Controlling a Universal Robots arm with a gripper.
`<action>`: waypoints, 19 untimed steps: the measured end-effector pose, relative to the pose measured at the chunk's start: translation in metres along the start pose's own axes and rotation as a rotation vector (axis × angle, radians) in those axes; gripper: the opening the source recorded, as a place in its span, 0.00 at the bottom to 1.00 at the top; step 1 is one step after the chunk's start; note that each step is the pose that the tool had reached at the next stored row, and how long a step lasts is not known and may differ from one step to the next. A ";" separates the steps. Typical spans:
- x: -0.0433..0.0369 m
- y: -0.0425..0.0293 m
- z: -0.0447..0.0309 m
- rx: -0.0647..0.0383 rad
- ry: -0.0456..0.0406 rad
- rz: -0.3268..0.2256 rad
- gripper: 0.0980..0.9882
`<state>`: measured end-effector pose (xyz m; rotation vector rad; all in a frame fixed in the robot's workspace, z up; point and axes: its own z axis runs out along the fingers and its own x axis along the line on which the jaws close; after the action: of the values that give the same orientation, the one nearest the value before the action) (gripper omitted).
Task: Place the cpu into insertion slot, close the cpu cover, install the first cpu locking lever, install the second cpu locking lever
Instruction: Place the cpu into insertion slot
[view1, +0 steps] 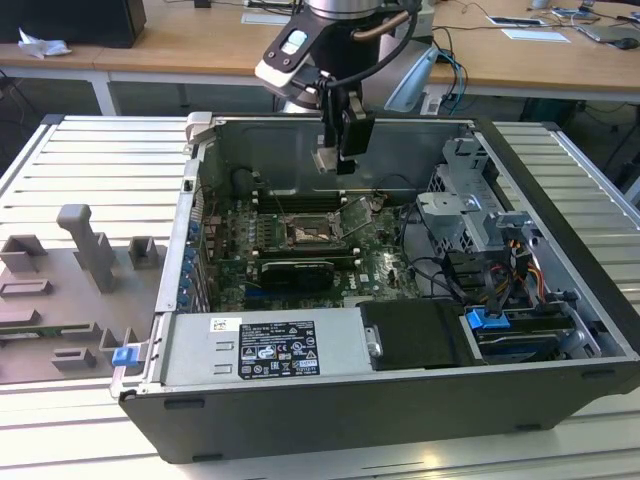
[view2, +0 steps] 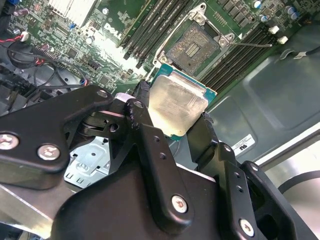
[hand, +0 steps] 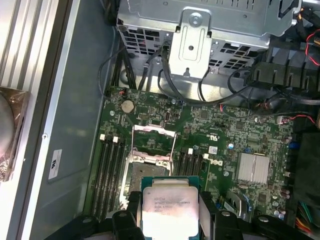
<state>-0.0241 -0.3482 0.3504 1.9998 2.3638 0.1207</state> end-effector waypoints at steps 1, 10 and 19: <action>0.0000 0.0000 0.0003 0.000 0.0000 0.000 0.50; -0.0001 -0.0002 0.0027 0.000 -0.0001 0.000 0.50; -0.0001 -0.0005 0.0055 0.000 0.0000 0.000 0.50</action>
<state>-0.0241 -0.3482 0.3449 2.0000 2.3636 0.1207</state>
